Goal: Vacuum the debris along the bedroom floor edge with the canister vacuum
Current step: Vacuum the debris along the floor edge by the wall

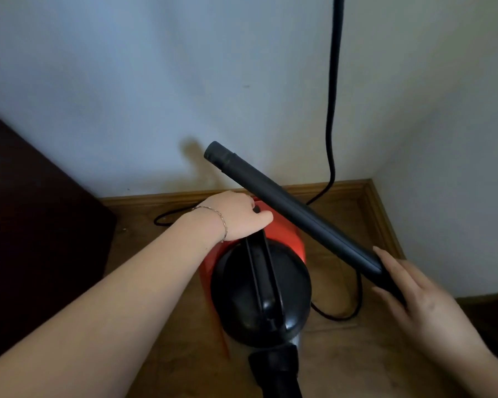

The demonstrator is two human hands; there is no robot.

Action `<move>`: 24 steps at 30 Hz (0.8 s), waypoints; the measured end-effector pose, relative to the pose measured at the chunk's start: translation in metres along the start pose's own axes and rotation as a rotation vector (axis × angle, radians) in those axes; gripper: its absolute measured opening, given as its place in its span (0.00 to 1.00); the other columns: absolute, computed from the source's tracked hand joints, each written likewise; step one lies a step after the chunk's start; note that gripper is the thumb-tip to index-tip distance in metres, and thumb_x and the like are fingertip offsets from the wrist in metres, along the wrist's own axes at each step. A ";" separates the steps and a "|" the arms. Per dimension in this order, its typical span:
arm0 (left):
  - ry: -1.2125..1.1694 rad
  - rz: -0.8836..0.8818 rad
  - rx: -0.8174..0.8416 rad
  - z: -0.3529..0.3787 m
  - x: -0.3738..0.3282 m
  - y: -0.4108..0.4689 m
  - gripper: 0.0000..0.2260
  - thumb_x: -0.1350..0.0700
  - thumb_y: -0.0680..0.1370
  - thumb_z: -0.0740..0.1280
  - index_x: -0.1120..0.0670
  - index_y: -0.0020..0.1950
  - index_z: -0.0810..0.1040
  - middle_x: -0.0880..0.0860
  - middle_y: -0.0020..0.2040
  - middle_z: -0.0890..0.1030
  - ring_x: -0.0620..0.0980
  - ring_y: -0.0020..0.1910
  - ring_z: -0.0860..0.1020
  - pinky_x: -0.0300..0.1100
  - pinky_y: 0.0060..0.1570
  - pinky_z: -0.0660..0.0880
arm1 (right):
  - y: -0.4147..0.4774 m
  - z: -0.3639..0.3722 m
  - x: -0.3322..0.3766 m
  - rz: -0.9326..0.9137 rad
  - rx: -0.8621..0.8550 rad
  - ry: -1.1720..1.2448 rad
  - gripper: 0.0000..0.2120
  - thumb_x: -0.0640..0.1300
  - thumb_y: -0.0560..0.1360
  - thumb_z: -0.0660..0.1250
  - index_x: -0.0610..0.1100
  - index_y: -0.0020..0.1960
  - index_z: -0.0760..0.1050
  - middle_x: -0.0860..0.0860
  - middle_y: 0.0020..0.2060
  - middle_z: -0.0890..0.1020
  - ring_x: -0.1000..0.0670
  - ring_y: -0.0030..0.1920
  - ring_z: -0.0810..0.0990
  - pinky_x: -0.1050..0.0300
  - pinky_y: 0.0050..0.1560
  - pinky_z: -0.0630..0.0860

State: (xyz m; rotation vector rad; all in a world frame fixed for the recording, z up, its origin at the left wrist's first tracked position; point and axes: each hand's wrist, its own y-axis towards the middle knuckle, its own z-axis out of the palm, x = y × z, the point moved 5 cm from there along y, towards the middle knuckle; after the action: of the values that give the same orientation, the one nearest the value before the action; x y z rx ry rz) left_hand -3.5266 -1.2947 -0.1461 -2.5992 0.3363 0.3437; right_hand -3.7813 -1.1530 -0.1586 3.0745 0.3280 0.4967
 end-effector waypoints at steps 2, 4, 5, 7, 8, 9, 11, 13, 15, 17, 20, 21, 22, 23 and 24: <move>0.020 0.001 0.040 0.001 -0.001 -0.001 0.15 0.45 0.74 0.52 0.53 0.32 0.60 0.51 0.30 0.66 0.50 0.30 0.66 0.44 0.29 0.59 | -0.001 0.000 -0.001 -0.014 0.002 0.001 0.37 0.40 0.65 0.74 0.41 0.72 0.65 0.45 0.51 0.80 0.47 0.44 0.82 0.56 0.41 0.78; 0.023 -0.008 0.064 0.002 -0.002 -0.002 0.15 0.46 0.75 0.52 0.53 0.32 0.60 0.51 0.30 0.64 0.50 0.30 0.64 0.44 0.29 0.57 | 0.001 0.001 -0.003 -0.017 -0.004 0.016 0.38 0.40 0.65 0.75 0.41 0.72 0.64 0.45 0.52 0.81 0.47 0.46 0.82 0.56 0.42 0.78; 0.021 -0.010 0.071 0.003 -0.002 -0.002 0.15 0.46 0.75 0.52 0.53 0.32 0.59 0.51 0.29 0.64 0.50 0.29 0.63 0.44 0.29 0.56 | 0.002 0.002 -0.005 -0.019 -0.004 0.028 0.39 0.39 0.64 0.75 0.41 0.72 0.64 0.45 0.52 0.81 0.47 0.46 0.82 0.56 0.43 0.78; 0.016 -0.014 0.083 0.003 -0.003 0.000 0.14 0.47 0.75 0.51 0.53 0.33 0.58 0.51 0.29 0.62 0.51 0.30 0.61 0.44 0.29 0.56 | 0.003 0.002 -0.008 -0.021 -0.004 0.050 0.39 0.38 0.64 0.76 0.43 0.72 0.65 0.46 0.52 0.80 0.49 0.47 0.81 0.58 0.44 0.77; 0.011 -0.020 0.093 0.003 -0.003 0.001 0.14 0.47 0.75 0.51 0.53 0.33 0.58 0.51 0.30 0.62 0.51 0.30 0.61 0.44 0.29 0.56 | 0.003 0.003 -0.009 -0.021 0.000 0.059 0.39 0.37 0.64 0.76 0.44 0.72 0.65 0.46 0.51 0.80 0.49 0.46 0.81 0.58 0.44 0.76; 0.001 -0.030 0.104 0.003 -0.003 0.002 0.14 0.47 0.75 0.51 0.53 0.33 0.58 0.51 0.30 0.61 0.51 0.30 0.61 0.44 0.30 0.56 | 0.003 0.004 -0.011 -0.021 0.007 0.066 0.39 0.36 0.64 0.76 0.44 0.72 0.65 0.46 0.50 0.80 0.48 0.45 0.81 0.58 0.43 0.77; -0.019 -0.056 0.131 0.002 -0.002 0.003 0.15 0.47 0.76 0.51 0.54 0.33 0.57 0.51 0.30 0.61 0.51 0.31 0.60 0.43 0.31 0.57 | 0.003 0.006 -0.015 -0.020 0.010 0.077 0.40 0.35 0.63 0.76 0.43 0.71 0.65 0.45 0.49 0.80 0.47 0.43 0.81 0.56 0.39 0.79; -0.014 -0.065 0.150 0.003 -0.004 0.003 0.16 0.48 0.77 0.50 0.54 0.32 0.57 0.52 0.30 0.61 0.51 0.31 0.60 0.43 0.31 0.58 | 0.001 0.008 -0.020 -0.008 0.011 0.083 0.40 0.35 0.63 0.76 0.44 0.72 0.64 0.45 0.49 0.80 0.47 0.42 0.81 0.53 0.36 0.81; -0.013 -0.065 0.154 0.003 -0.005 0.004 0.16 0.48 0.78 0.49 0.54 0.32 0.57 0.52 0.30 0.61 0.51 0.30 0.60 0.44 0.32 0.58 | -0.001 0.008 -0.023 -0.003 0.007 0.091 0.40 0.35 0.64 0.76 0.45 0.72 0.64 0.46 0.50 0.80 0.47 0.43 0.81 0.52 0.36 0.81; -0.020 -0.058 0.147 0.004 -0.006 0.003 0.17 0.49 0.78 0.49 0.54 0.31 0.56 0.51 0.29 0.60 0.50 0.29 0.59 0.44 0.31 0.57 | -0.003 0.008 -0.025 -0.012 0.016 0.097 0.40 0.36 0.64 0.76 0.45 0.72 0.64 0.46 0.51 0.80 0.47 0.44 0.81 0.54 0.38 0.81; -0.045 -0.034 0.117 0.005 -0.005 0.004 0.17 0.50 0.79 0.49 0.53 0.30 0.55 0.51 0.27 0.59 0.50 0.29 0.59 0.44 0.31 0.56 | -0.007 0.009 -0.022 -0.037 0.025 0.082 0.40 0.37 0.62 0.77 0.44 0.71 0.65 0.47 0.50 0.80 0.49 0.43 0.81 0.62 0.41 0.76; -0.053 -0.025 0.099 0.005 -0.004 0.005 0.17 0.49 0.78 0.49 0.53 0.30 0.55 0.51 0.27 0.59 0.50 0.29 0.59 0.44 0.32 0.57 | -0.007 0.009 -0.021 -0.045 0.022 0.081 0.40 0.37 0.62 0.77 0.44 0.71 0.66 0.47 0.50 0.80 0.49 0.43 0.81 0.63 0.41 0.76; -0.059 -0.018 0.082 0.005 -0.004 0.006 0.17 0.49 0.78 0.50 0.53 0.30 0.55 0.51 0.28 0.60 0.51 0.30 0.60 0.44 0.32 0.57 | -0.007 0.010 -0.019 -0.052 0.018 0.082 0.40 0.36 0.62 0.77 0.43 0.71 0.66 0.47 0.49 0.80 0.49 0.43 0.81 0.60 0.41 0.78; -0.062 -0.017 0.066 0.005 -0.003 0.006 0.17 0.48 0.78 0.50 0.53 0.30 0.56 0.51 0.28 0.60 0.51 0.30 0.60 0.44 0.32 0.57 | -0.007 0.011 -0.019 -0.054 0.011 0.083 0.40 0.35 0.61 0.77 0.42 0.71 0.66 0.46 0.49 0.80 0.48 0.43 0.81 0.57 0.40 0.79; -0.063 -0.019 0.049 0.006 -0.002 0.005 0.17 0.48 0.77 0.50 0.53 0.31 0.56 0.51 0.29 0.61 0.51 0.30 0.61 0.44 0.31 0.58 | -0.008 0.011 -0.018 -0.057 0.001 0.079 0.40 0.35 0.62 0.77 0.42 0.71 0.66 0.46 0.49 0.80 0.47 0.43 0.81 0.54 0.39 0.80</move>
State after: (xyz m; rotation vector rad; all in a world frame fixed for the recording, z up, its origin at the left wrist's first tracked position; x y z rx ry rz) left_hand -3.5309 -1.2958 -0.1529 -2.5363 0.2938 0.4043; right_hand -3.7959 -1.1488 -0.1750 3.0425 0.4159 0.6176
